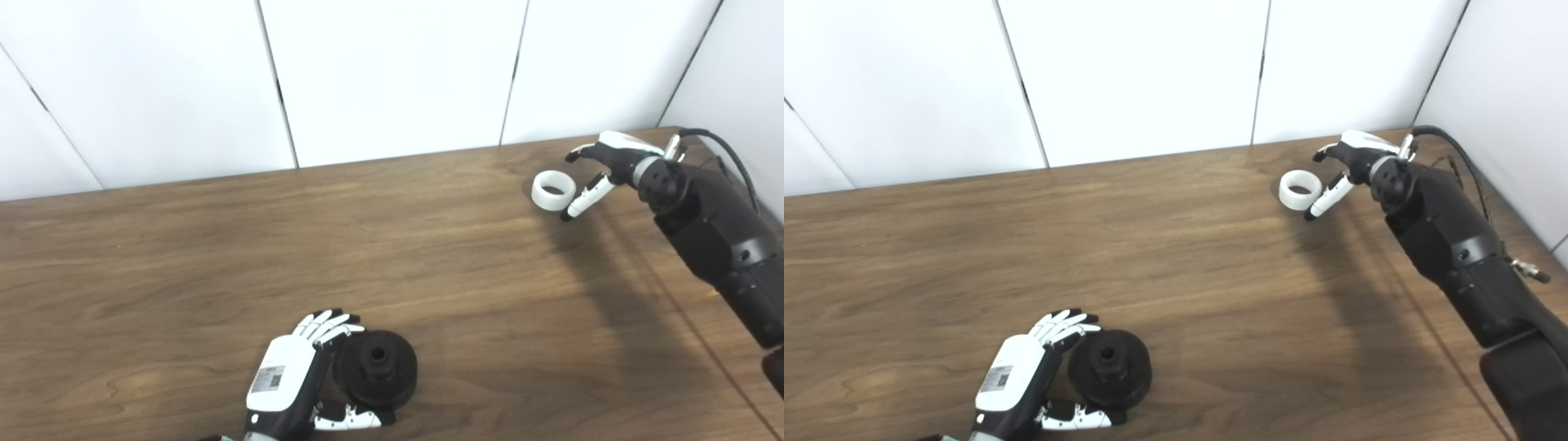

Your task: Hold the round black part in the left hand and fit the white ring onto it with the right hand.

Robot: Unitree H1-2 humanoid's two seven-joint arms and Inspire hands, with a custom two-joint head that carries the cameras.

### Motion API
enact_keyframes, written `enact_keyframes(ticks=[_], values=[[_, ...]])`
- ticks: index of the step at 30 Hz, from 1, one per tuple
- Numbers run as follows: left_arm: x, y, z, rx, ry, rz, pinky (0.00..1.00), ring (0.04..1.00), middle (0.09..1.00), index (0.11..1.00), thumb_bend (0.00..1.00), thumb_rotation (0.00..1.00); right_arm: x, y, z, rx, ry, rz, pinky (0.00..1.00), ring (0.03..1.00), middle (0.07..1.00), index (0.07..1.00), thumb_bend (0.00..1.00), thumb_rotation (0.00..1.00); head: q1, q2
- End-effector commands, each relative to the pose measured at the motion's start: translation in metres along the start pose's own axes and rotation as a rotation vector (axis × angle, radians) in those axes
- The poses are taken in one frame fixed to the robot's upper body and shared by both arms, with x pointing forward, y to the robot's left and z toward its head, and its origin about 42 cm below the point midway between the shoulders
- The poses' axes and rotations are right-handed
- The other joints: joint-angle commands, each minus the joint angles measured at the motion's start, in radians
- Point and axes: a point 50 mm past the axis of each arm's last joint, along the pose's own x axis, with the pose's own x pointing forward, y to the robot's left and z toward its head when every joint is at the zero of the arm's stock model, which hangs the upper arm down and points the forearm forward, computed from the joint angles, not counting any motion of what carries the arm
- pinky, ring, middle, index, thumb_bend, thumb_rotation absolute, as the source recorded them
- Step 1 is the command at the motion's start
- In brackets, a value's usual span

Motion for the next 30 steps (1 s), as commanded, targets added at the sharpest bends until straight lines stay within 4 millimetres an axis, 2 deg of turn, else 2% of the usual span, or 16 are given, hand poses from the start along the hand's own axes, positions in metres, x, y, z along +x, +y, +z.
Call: enact_keyframes(ticks=[1, 8, 13, 19, 24, 30], values=[[-0.017, -0.016, -0.012, 0.043, 0.064, -0.111, 0.92, 0.897, 0.837, 0.488, 0.52, 0.07, -0.002, -0.039, 0.014, -0.013, -0.046, -0.118, 1.00, 1.000, 0.943, 0.867, 0.88, 0.27, 0.001, 0.005], [-0.020, -0.018, -0.011, 0.037, 0.077, -0.117, 0.88, 0.897, 0.836, 0.488, 0.52, 0.07, 0.001, -0.036, 0.014, -0.021, -0.077, -0.172, 0.94, 0.970, 0.911, 0.798, 0.86, 0.25, 0.004, 0.002], [-0.019, -0.018, -0.012, 0.032, 0.074, -0.115, 0.90, 0.898, 0.837, 0.488, 0.52, 0.07, 0.005, -0.034, 0.016, -0.037, -0.089, -0.172, 0.95, 0.970, 0.915, 0.754, 0.85, 0.26, 0.008, 0.003], [-0.017, -0.019, -0.009, 0.031, 0.074, -0.116, 0.88, 0.899, 0.839, 0.489, 0.52, 0.07, 0.009, -0.031, 0.023, -0.046, -0.110, -0.162, 0.95, 0.972, 0.915, 0.732, 0.84, 0.24, 0.012, 0.003], [-0.016, -0.018, -0.008, 0.036, 0.057, -0.103, 0.93, 0.895, 0.829, 0.488, 0.52, 0.06, 0.009, -0.028, 0.027, -0.046, -0.119, -0.152, 0.95, 0.974, 0.917, 0.733, 0.84, 0.24, 0.012, 0.004], [-0.016, -0.017, -0.007, 0.025, 0.065, -0.105, 0.93, 0.900, 0.834, 0.488, 0.52, 0.06, 0.010, -0.024, 0.028, -0.058, -0.122, -0.140, 0.94, 0.969, 0.915, 0.746, 0.85, 0.25, 0.014, 0.005]])
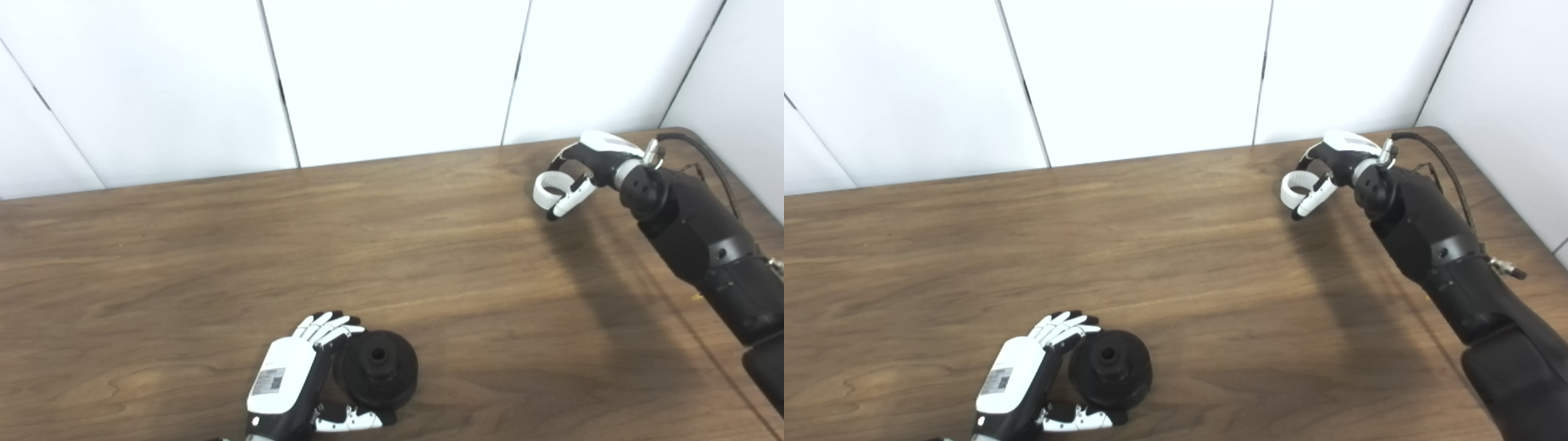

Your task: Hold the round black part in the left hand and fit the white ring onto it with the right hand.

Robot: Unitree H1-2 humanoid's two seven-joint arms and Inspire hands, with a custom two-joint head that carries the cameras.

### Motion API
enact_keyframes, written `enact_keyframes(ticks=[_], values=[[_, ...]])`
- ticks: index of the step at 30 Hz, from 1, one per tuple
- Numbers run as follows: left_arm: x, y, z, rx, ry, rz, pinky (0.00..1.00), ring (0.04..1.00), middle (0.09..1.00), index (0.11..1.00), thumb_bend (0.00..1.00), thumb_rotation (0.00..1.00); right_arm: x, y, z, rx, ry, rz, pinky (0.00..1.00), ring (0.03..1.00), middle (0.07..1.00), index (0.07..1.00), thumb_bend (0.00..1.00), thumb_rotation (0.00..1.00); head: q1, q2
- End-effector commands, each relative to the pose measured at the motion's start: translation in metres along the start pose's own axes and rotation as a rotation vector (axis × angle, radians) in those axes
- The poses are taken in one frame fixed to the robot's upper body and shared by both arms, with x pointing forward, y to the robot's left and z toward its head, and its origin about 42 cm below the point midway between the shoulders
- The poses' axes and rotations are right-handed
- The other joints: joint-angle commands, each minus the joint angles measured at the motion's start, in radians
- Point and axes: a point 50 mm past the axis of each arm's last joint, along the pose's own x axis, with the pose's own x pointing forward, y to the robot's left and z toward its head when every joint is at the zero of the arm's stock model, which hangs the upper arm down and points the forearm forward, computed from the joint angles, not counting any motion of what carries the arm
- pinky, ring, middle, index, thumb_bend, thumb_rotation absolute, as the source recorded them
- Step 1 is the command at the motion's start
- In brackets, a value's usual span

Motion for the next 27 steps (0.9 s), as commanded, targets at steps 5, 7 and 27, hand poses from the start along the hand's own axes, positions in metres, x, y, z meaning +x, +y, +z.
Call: enact_keyframes(ticks=[5, 7, 27], values=[[-0.0133, -0.0143, -0.0083, 0.022, 0.062, -0.105, 0.94, 0.910, 0.837, 0.488, 0.52, 0.06, 0.0013, -0.0387, 0.0124, -0.020, -0.046, -0.104, 0.94, 0.970, 0.914, 0.750, 0.85, 0.26, 0.004, 0.005], [-0.0131, -0.0141, -0.0077, 0.016, 0.063, -0.102, 0.93, 0.910, 0.835, 0.488, 0.52, 0.06, 0.0019, -0.0393, 0.0123, -0.023, -0.045, -0.104, 0.94, 0.971, 0.915, 0.751, 0.85, 0.26, 0.002, 0.007], [-0.0122, -0.0152, -0.0073, 0.009, 0.062, -0.100, 0.94, 0.909, 0.837, 0.488, 0.52, 0.06, -0.0008, -0.0384, 0.0077, 0.039, -0.103, -0.181, 0.84, 0.878, 0.801, 0.491, 0.53, 0.13, 0.007, 0.013]])
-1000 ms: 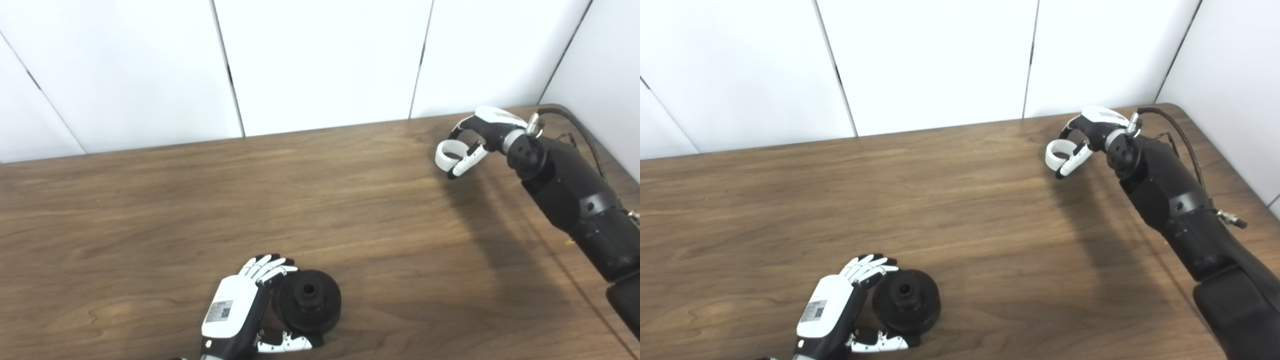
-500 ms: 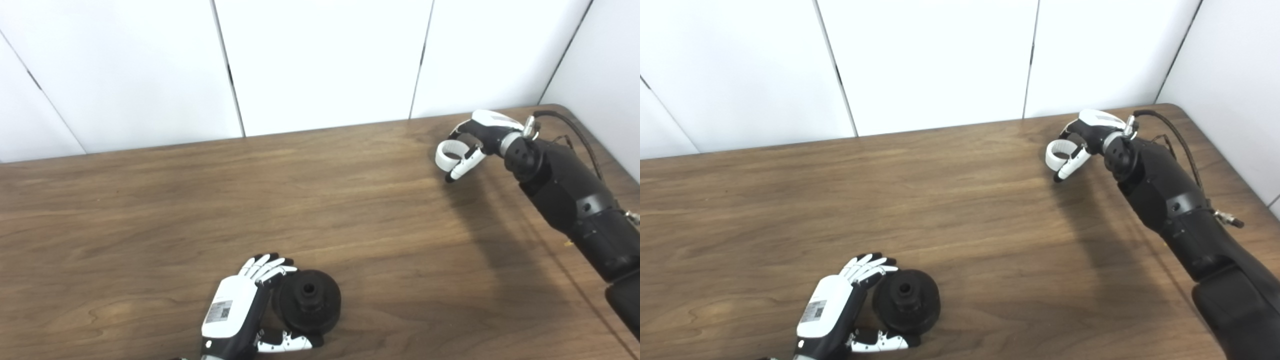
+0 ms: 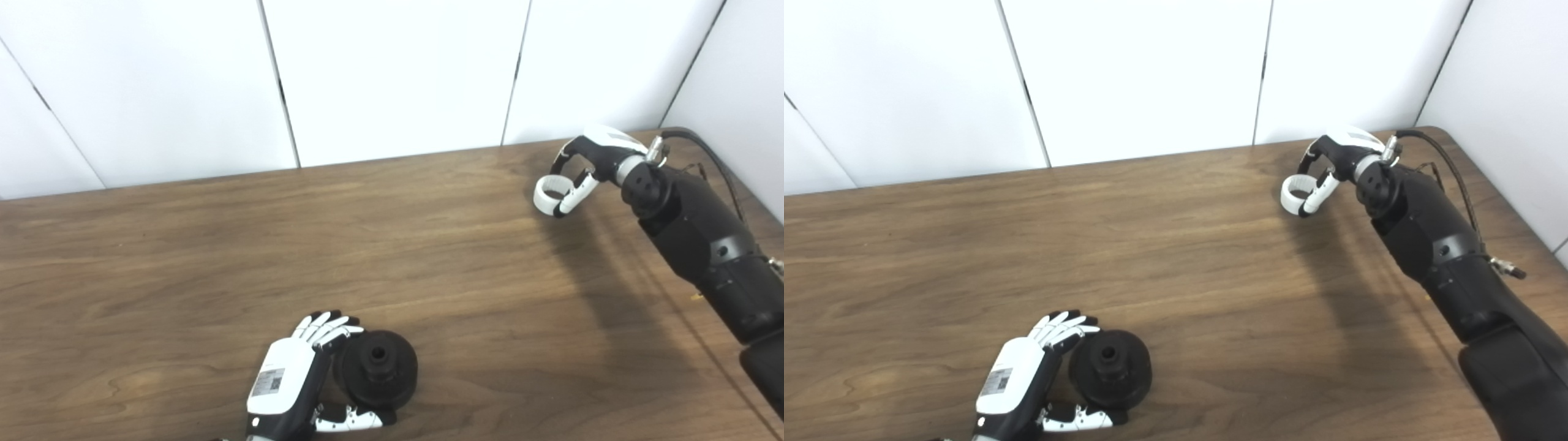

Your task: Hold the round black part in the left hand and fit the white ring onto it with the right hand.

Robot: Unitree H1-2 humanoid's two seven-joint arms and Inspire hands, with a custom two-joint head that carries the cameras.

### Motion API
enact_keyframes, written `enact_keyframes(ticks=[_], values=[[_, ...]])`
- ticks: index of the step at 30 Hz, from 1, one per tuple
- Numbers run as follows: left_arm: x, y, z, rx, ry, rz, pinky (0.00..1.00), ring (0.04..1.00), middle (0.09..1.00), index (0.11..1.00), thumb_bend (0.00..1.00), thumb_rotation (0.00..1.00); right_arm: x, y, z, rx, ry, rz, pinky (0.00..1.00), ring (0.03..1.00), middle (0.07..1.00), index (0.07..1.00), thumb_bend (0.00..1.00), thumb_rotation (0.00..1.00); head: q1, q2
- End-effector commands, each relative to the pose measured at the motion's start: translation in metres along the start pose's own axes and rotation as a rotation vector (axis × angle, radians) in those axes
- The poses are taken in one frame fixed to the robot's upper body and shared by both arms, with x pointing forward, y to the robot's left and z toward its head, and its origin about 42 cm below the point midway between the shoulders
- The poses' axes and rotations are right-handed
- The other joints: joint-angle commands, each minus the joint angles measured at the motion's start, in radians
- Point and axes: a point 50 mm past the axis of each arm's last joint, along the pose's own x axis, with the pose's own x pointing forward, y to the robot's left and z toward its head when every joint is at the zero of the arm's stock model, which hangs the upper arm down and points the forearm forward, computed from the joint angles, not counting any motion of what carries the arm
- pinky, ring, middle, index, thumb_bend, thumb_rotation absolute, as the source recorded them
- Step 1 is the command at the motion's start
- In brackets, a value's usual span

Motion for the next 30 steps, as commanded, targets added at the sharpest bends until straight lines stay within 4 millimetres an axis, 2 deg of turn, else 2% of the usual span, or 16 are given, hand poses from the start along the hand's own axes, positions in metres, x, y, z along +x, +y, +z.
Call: enact_keyframes(ticks=[1, 13, 19, 23, 30], values=[[-0.012, -0.015, -0.009, 0.027, 0.047, -0.098, 0.94, 0.907, 0.836, 0.488, 0.52, 0.06, 0.000, -0.032, 0.011, -0.003, -0.079, -0.115, 0.83, 0.866, 0.791, 0.488, 0.52, 0.13, 0.000, 0.001], [-0.010, -0.016, -0.007, 0.039, 0.048, -0.102, 0.93, 0.904, 0.831, 0.488, 0.52, 0.06, 0.001, -0.024, 0.010, -0.031, -0.114, -0.128, 0.85, 0.855, 0.771, 0.486, 0.52, 0.13, -0.003, 0.001], [-0.010, -0.016, -0.007, 0.037, 0.044, -0.101, 0.93, 0.901, 0.830, 0.488, 0.52, 0.06, -0.006, -0.026, 0.012, -0.044, -0.132, -0.129, 0.85, 0.870, 0.777, 0.486, 0.52, 0.13, 0.006, 0.010], [-0.008, -0.016, -0.006, 0.049, 0.045, -0.102, 0.94, 0.901, 0.830, 0.488, 0.52, 0.06, -0.020, -0.036, 0.025, -0.080, -0.189, -0.119, 0.85, 0.884, 0.780, 0.486, 0.52, 0.13, 0.025, 0.027], [-0.006, -0.014, 0.000, 0.064, 0.042, -0.105, 0.93, 0.894, 0.828, 0.488, 0.52, 0.07, -0.065, -0.054, 0.068, -0.166, -0.307, -0.030, 0.91, 0.887, 0.794, 0.485, 0.52, 0.13, 0.067, 0.065]])
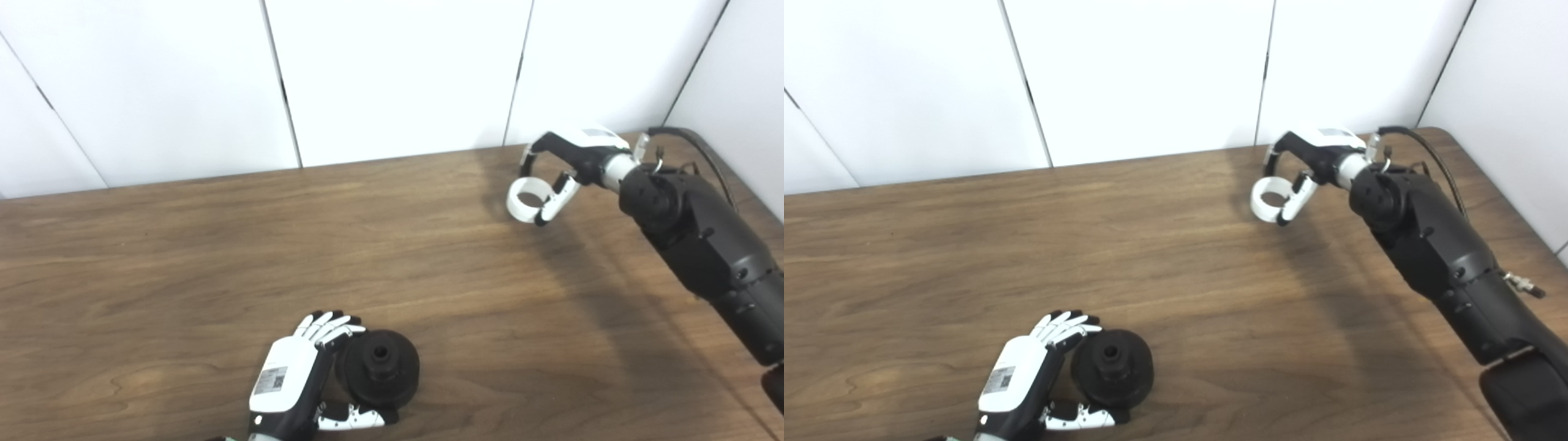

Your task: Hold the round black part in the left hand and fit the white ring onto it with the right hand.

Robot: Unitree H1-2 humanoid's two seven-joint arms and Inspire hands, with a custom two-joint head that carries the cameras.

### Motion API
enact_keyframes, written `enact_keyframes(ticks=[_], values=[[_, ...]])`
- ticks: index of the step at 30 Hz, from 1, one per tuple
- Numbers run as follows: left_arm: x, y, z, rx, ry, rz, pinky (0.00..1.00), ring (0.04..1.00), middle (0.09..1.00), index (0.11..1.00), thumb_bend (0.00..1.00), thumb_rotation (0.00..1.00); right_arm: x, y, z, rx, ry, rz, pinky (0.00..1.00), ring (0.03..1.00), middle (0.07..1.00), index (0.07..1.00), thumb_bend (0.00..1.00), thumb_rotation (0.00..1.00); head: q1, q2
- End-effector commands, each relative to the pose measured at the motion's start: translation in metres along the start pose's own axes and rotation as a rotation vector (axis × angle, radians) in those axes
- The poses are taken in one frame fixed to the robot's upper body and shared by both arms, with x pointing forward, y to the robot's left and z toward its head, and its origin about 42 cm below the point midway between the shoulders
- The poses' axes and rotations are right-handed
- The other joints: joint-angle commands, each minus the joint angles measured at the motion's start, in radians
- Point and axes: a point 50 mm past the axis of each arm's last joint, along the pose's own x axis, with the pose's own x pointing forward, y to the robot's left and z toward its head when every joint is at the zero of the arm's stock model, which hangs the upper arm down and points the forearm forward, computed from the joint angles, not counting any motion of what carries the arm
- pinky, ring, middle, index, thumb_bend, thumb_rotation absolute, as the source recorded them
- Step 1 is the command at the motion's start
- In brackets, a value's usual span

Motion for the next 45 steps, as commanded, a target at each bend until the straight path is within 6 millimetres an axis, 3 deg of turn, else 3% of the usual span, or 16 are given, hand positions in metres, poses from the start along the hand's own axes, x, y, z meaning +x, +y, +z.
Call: enact_keyframes(ticks=[1, 4, 10, 16, 33, 45], values=[[-0.007, -0.014, -0.003, 0.050, 0.031, -0.099, 0.93, 0.892, 0.826, 0.488, 0.52, 0.06, -0.012, -0.037, 0.015, -0.057, -0.030, -0.038, 0.91, 0.887, 0.791, 0.485, 0.52, 0.13, 0.003, 0.007], [-0.006, -0.012, 0.000, 0.058, 0.025, -0.097, 0.93, 0.887, 0.823, 0.488, 0.52, 0.06, -0.027, -0.042, 0.040, -0.058, -0.089, -0.001, 0.93, 0.900, 0.791, 0.485, 0.52, 0.13, 0.025, 0.044], [-0.003, -0.010, 0.005, 0.070, 0.022, -0.100, 0.90, 0.882, 0.821, 0.487, 0.52, 0.06, -0.054, -0.048, 0.082, -0.090, -0.204, 0.073, 0.96, 0.908, 0.796, 0.485, 0.52, 0.13, 0.032, 0.074], [0.000, -0.008, 0.008, 0.086, 0.017, -0.101, 0.89, 0.875, 0.818, 0.486, 0.52, 0.06, -0.072, -0.042, 0.109, -0.096, -0.315, 0.119, 0.99, 0.902, 0.795, 0.483, 0.52, 0.14, 0.044, 0.107], [0.013, -0.004, 0.021, 0.094, 0.007, -0.093, 0.92, 0.869, 0.820, 0.485, 0.52, 0.06, -0.115, -0.034, 0.152, -0.076, -0.530, 0.100, 0.99, 0.913, 0.796, 0.483, 0.53, 0.14, 0.111, 0.185], [0.016, -0.002, 0.026, 0.107, 0.004, -0.090, 0.92, 0.869, 0.813, 0.485, 0.52, 0.06, -0.111, -0.015, 0.176, -0.034, -0.585, 0.075, 0.99, 0.924, 0.798, 0.483, 0.53, 0.14, 0.122, 0.200]])
